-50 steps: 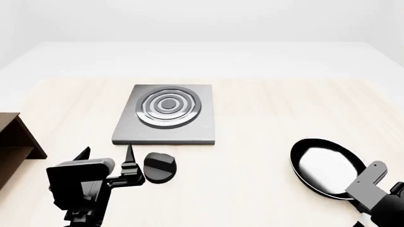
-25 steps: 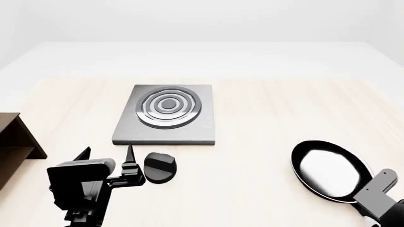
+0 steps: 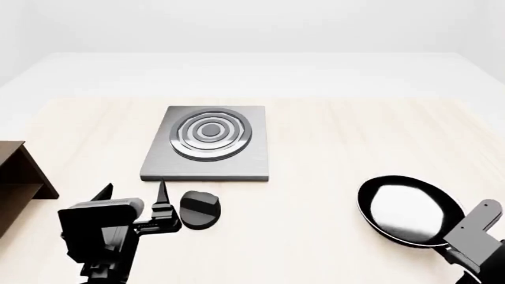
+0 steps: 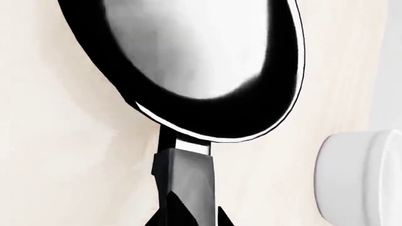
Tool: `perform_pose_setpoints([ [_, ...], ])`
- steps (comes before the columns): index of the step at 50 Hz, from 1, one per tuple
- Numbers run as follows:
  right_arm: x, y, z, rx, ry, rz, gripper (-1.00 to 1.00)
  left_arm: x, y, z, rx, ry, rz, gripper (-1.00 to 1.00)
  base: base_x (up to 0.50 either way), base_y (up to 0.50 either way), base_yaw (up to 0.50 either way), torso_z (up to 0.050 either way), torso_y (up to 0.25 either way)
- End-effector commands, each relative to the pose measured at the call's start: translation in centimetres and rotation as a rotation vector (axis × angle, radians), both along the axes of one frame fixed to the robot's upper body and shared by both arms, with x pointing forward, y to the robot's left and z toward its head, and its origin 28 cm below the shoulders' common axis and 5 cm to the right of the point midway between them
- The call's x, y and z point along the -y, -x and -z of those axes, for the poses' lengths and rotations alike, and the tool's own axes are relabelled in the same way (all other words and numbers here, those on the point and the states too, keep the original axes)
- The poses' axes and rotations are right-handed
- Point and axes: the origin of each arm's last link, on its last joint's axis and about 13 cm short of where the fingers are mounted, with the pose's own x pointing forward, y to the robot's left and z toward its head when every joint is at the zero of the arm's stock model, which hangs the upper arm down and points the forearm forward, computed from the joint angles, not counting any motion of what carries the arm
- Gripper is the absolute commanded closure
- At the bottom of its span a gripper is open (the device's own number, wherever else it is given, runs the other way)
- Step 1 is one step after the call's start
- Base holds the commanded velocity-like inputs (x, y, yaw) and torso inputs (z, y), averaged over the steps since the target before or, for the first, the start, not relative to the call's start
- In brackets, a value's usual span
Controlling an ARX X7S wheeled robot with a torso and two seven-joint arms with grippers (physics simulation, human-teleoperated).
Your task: Turn on the stove and put the frying pan on it.
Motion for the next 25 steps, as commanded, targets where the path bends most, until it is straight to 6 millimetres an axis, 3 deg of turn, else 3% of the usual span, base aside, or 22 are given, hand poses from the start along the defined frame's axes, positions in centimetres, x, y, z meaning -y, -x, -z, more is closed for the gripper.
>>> perform_pose_setpoints([
  [1,-0.9,-1.0,-3.1,0.099,-0.054,-0.064,1.0,0.0,0.0,-0.2,0.004,0.0,0.001,-1.0,0.0,0.0,0.0,0.0,0.0],
  [25,-1.4,-2.3,-7.0,0.201,-0.032,-0.107,1.0,-0.1,0.0,-0.4,0.009,0.003,-0.002,-1.0,0.0,0.0,0.0,0.0,0.0],
])
